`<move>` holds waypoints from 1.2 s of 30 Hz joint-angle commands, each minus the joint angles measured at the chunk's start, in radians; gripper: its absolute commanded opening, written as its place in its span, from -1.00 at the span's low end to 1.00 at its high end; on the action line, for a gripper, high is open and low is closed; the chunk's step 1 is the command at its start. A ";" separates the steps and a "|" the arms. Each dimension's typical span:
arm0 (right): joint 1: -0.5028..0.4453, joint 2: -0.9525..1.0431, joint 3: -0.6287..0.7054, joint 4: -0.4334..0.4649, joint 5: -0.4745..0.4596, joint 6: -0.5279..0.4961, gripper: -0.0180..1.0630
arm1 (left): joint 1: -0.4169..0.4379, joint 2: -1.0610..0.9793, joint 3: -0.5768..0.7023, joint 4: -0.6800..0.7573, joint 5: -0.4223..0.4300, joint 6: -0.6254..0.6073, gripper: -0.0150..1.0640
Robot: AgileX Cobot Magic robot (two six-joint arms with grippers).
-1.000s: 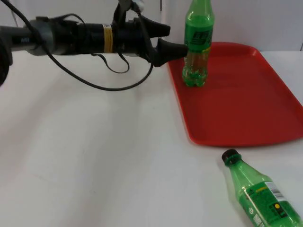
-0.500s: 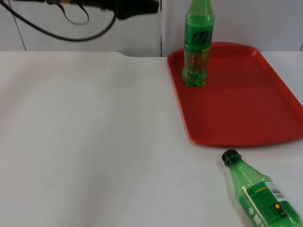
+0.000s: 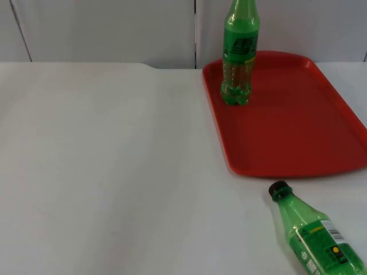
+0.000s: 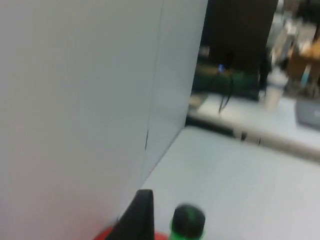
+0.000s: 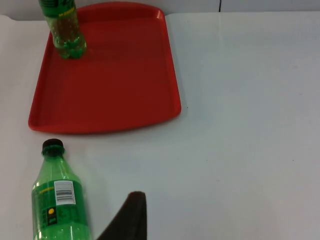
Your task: Place the bottle upright on the tray.
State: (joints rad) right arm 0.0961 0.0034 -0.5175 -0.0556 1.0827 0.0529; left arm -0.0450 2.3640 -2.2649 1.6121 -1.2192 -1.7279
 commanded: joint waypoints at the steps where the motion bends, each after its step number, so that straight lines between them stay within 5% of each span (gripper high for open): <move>1: -0.006 -0.003 0.002 0.001 -0.004 -0.005 0.97 | -0.001 -0.025 -0.003 -0.061 -0.002 -0.005 0.97; 5: -0.006 -0.003 0.002 0.001 -0.004 -0.005 0.97 | 0.005 -0.060 -0.003 -0.001 0.013 -0.036 0.97; 9: -0.006 -0.003 0.002 0.001 -0.004 -0.005 0.97 | 0.005 -0.146 -0.003 0.132 0.387 -0.201 0.97; 10: -0.006 -0.003 0.002 0.001 -0.004 -0.005 0.97 | 0.005 -0.146 -0.003 0.132 0.387 -0.201 0.97; 13: -0.006 -0.003 0.002 0.001 -0.004 -0.005 0.97 | 0.012 -0.203 -0.003 0.132 0.627 -0.374 0.97; 17: -0.006 -0.003 0.002 0.001 -0.004 -0.005 0.97 | 0.029 -0.243 -0.003 0.132 0.710 -0.453 0.97; 27: -0.006 -0.003 0.002 0.001 -0.004 -0.005 0.97 | 0.062 -0.353 0.001 0.132 1.023 -0.313 0.97; 32: -0.006 -0.003 0.002 0.001 -0.004 -0.005 0.97 | 0.077 -0.394 0.010 0.095 1.349 0.119 0.97; 34: -0.006 -0.003 0.002 0.001 -0.004 -0.005 0.97 | 0.085 -0.408 0.023 0.005 1.352 0.167 0.97; 36: -0.006 -0.003 0.002 0.001 -0.004 -0.005 0.97 | 0.090 -0.429 0.057 -0.150 1.371 0.351 0.97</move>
State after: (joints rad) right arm 0.0961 0.0034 -0.5175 -0.0556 1.0827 0.0529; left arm 0.0427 1.9497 -2.2228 1.5538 0.1123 -1.4860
